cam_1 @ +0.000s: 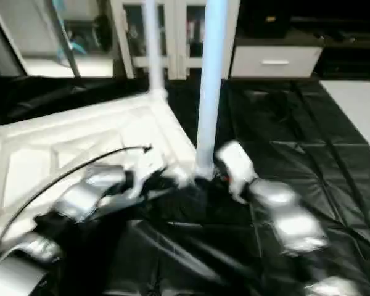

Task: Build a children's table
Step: Rotate leg to tighten

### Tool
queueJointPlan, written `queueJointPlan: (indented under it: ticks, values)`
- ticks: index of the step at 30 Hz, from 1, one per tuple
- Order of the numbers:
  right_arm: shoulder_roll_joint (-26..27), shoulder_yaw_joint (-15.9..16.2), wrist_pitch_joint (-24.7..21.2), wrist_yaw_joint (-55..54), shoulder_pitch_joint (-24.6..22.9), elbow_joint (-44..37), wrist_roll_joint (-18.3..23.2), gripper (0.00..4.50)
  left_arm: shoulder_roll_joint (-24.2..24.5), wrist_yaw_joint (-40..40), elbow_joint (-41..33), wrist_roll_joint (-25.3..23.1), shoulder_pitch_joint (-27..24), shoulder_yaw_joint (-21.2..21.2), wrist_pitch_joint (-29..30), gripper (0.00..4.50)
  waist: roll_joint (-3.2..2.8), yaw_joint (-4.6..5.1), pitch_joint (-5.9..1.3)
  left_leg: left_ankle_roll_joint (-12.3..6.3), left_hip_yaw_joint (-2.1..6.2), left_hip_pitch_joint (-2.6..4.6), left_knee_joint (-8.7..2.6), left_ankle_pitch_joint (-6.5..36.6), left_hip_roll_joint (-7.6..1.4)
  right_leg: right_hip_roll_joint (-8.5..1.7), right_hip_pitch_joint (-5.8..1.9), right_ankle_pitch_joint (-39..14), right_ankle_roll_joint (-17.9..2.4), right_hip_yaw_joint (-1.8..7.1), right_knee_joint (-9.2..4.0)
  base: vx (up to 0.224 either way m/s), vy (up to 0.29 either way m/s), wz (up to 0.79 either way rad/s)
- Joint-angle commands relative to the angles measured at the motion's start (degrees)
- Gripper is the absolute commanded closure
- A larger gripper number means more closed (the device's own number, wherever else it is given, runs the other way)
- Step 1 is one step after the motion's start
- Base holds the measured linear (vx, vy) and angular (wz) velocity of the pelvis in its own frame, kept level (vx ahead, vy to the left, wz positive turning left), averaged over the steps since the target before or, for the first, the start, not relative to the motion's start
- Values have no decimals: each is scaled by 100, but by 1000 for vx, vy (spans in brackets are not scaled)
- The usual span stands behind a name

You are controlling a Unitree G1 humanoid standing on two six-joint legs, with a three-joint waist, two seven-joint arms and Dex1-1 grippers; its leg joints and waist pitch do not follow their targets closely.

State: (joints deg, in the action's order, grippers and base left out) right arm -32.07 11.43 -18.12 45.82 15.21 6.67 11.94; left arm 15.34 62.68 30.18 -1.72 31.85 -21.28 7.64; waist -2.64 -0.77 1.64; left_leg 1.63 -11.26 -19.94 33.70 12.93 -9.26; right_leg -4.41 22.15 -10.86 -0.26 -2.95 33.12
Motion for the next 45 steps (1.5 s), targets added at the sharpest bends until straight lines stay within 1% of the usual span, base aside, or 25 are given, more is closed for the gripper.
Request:
queueJointPlan:
  ticks: [1,2,4,6,7,10,11,17,19,21,22,25,27,31,32,34,35,36,38,39,40,41,43,44,45]
  values:
    - [-152,28,-104,282,-26,-248,110,50,-42,646,28,-8,-282,-607,131,450,92,-20,-218,-637,169,3,-401,936,-444,-454,-226,-1013,-1543,280,-365,0,0,0]
    - [-332,45,-141,501,-113,-394,158,50,-13,709,-20,-24,-292,-646,155,450,92,-26,-215,-612,163,12,-402,974,-448,-450,-215,-1069,-1539,285,-371,0,0,0]
    - [-652,89,-244,886,-260,-674,242,50,9,777,-67,-53,-305,-657,181,450,77,-112,-217,-524,157,58,-411,987,-471,-439,-197,-1062,-1519,290,-366,0,0,0]
    - [-808,114,-323,1084,-323,-839,298,50,39,873,-117,-61,-319,-664,196,450,63,-122,-213,-499,164,35,-419,933,-468,-435,-214,-881,-1549,285,-339,0,0,0]
    - [-840,124,-339,1135,-329,-877,311,50,56,911,-148,-55,-327,-670,208,450,86,-123,-209,-493,163,29,-418,981,-465,-443,-226,-896,-1531,287,-342,0,0,0]
    - [-810,147,-327,1154,-287,-879,265,50,85,933,-212,-40,-339,-671,239,450,94,-113,-200,-403,175,17,-429,1156,-451,-475,-224,-1373,-1426,286,-390,0,0,0]
    - [-737,147,-325,1115,-227,-835,233,50,99,932,-245,-39,-342,-667,258,450,112,-110,-207,-397,176,14,-425,1087,-451,-471,-223,-1353,-1408,287,-386,0,0,0]
    - [-669,194,-341,1118,-121,-770,179,50,132,934,-310,-48,-363,-659,290,450,91,-124,-236,-495,168,17,-392,724,-448,-455,-230,-756,-1523,279,-317,0,0,0]
    - [-614,202,-367,1115,-85,-741,168,50,163,949,-337,-63,-392,-646,294,450,80,-130,-238,-518,170,13,-389,706,-446,-459,-237,-703,-1548,274,-312,0,0,0]
    - [-535,189,-387,1087,-84,-703,169,50,196,965,-388,-73,-435,-653,318,450,93,-123,-237,-522,172,1,-390,733,-444,-465,-245,-749,-1550,269,-313,0,0,0]
    - [-529,188,-386,1084,-84,-699,171,64,197,966,-390,-74,-436,-654,320,450,91,-122,-237,-517,172,1,-389,745,-444,-468,-245,-777,-1546,270,-316,0,0,0]
    - [-345,170,-400,974,-55,-595,193,64,205,970,-431,-78,-480,-677,349,450,94,-117,-232,-458,172,11,-394,811,-441,-465,-236,-971,-1510,269,-334,0,0,0]
    - [-305,199,-389,948,-60,-578,183,98,202,963,-442,-81,-499,-687,354,450,92,-105,-232,-445,175,4,-396,803,-436,-458,-241,-959,-1494,269,-329,0,0,0]
    - [-201,223,-353,889,-120,-504,150,111,191,979,-450,-94,-536,-734,374,450,101,-99,-234,-445,171,6,-392,794,-435,-461,-240,-963,-1493,271,-326,0,0,0]
    - [-169,211,-338,862,-135,-470,139,137,178,973,-438,-100,-539,-745,374,450,107,-97,-231,-447,168,3,-392,795,-435,-460,-239,-978,-1490,271,-332,0,0,0]
    - [-76,176,-303,741,-124,-360,96,146,143,944,-384,-119,-516,-756,373,450,108,-95,-236,-445,167,9,-388,776,-431,-456,-236,-979,-1489,269,-328,0,0,0]
    - [3,155,-285,622,-85,-267,51,152,126,915,-337,-137,-484,-753,373,450,100,-86,-228,-431,167,4,-393,830,-427,-451,-231,-1048,-1478,267,-341,0,0,0]
    - [122,127,-267,433,-17,-128,-19,164,109,868,-266,-165,-432,-742,374,450,67,-85,-226,-411,168,10,-396,864,-424,-453,-222,-1094,-1469,268,-346,0,0,0]
    - [375,83,-271,-37,107,156,-185,183,70,708,-107,-233,-317,-694,413,450,70,-45,-192,-292,167,19,-429,1168,-411,-439,-195,-1509,-1393,261,-400,0,0,0]
    - [598,36,-376,-479,173,380,-306,187,-26,417,106,-277,-202,-577,400,450,77,-11,-165,-153,194,22,-459,1432,-402,-442,-202,-1998,-1247,249,-441,0,0,0]
    - [710,19,-393,-687,171,474,-364,187,-125,164,264,-286,-144,-474,377,450,77,13,-157,-88,201,36,-464,1576,-390,-435,-186,-2269,-1173,241,-467,0,0,0]
    - [874,-27,-401,-995,146,583,-428,193,-285,-215,504,-282,-69,-319,328,450,96,91,-162,74,226,86,-449,1888,-366,-444,-155,-2791,-991,233,-527,0,0,0]
    - [1009,-89,-393,-1225,147,670,-455,195,-378,-431,651,-281,-19,-236,296,450,111,130,-133,91,254,108,-468,2151,-363,-430,-123,-3154,-814,228,-577,0,0,0]
    - [1193,-170,-347,-1601,195,833,-526,195,-471,-662,808,-289,51,-161,244,450,101,168,-118,102,256,140,-457,2351,-343,-418,-60,-3435,-699,221,-616,-53,18,0]
    - [1322,-228,-308,-1856,233,953,-582,196,-533,-816,915,-295,100,-112,206,450,99,186,-119,117,267,154,-456,2458,-336,-420,-43,-3573,-645,213,-639,-53,18,0]
